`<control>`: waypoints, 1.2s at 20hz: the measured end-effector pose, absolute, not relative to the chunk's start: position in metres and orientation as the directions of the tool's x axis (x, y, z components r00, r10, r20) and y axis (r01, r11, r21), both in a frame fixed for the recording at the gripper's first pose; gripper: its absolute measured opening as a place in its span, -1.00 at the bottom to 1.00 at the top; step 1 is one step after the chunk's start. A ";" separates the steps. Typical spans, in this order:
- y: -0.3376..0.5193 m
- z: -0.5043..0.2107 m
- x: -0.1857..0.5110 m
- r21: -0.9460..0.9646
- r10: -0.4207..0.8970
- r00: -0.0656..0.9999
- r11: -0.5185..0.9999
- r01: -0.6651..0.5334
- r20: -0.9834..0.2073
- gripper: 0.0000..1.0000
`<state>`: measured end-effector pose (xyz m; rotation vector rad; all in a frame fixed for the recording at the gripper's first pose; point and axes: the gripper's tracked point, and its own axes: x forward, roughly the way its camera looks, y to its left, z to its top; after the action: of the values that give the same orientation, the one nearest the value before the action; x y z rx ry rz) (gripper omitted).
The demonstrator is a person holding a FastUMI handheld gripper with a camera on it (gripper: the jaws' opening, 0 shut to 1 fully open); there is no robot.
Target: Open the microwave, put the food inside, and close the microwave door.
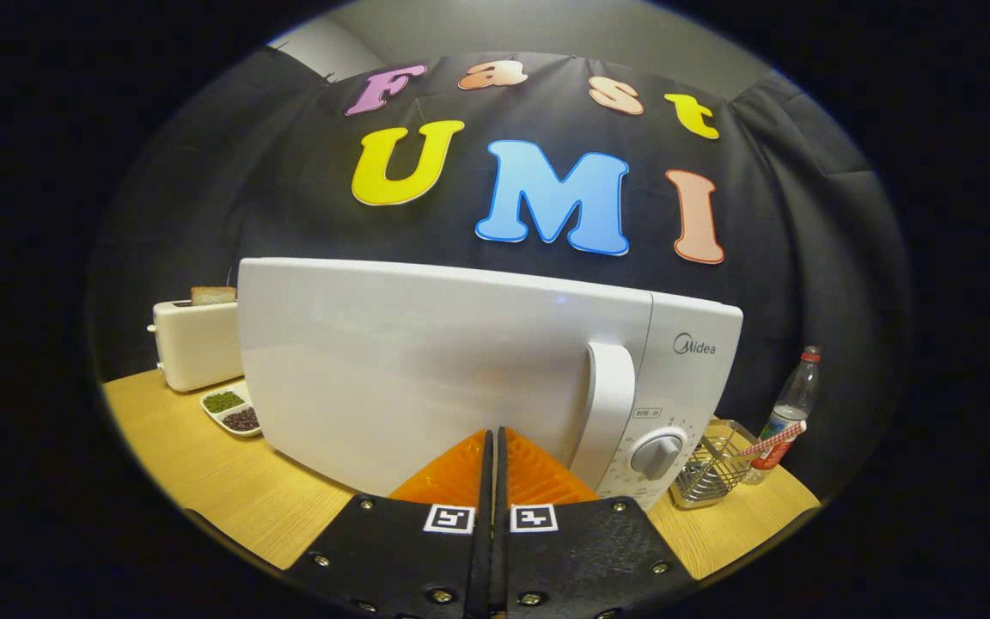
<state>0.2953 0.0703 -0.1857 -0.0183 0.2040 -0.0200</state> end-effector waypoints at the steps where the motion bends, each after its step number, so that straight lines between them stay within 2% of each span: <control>1: 0.072 -0.177 0.287 -0.013 -0.007 0.982 1.000 0.005 -0.190 -0.98; 4: 0.073 -0.145 0.244 -0.028 0.019 0.993 0.999 -0.023 -0.120 -0.98; 12: 0.058 -0.103 0.101 0.036 0.099 0.994 0.995 -0.097 -0.046 -0.98; 16: 0.036 -0.083 0.046 0.006 0.099 0.995 0.995 -0.099 -0.001 -0.98; 20: 0.010 -0.079 0.022 0.012 0.059 0.998 0.998 -0.059 0.000 -0.99; 24: -0.003 -0.070 0.037 0.025 0.027 0.999 0.999 -0.026 -0.022 -0.99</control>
<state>0.0372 -0.0032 -0.0695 0.0250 0.0223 0.0263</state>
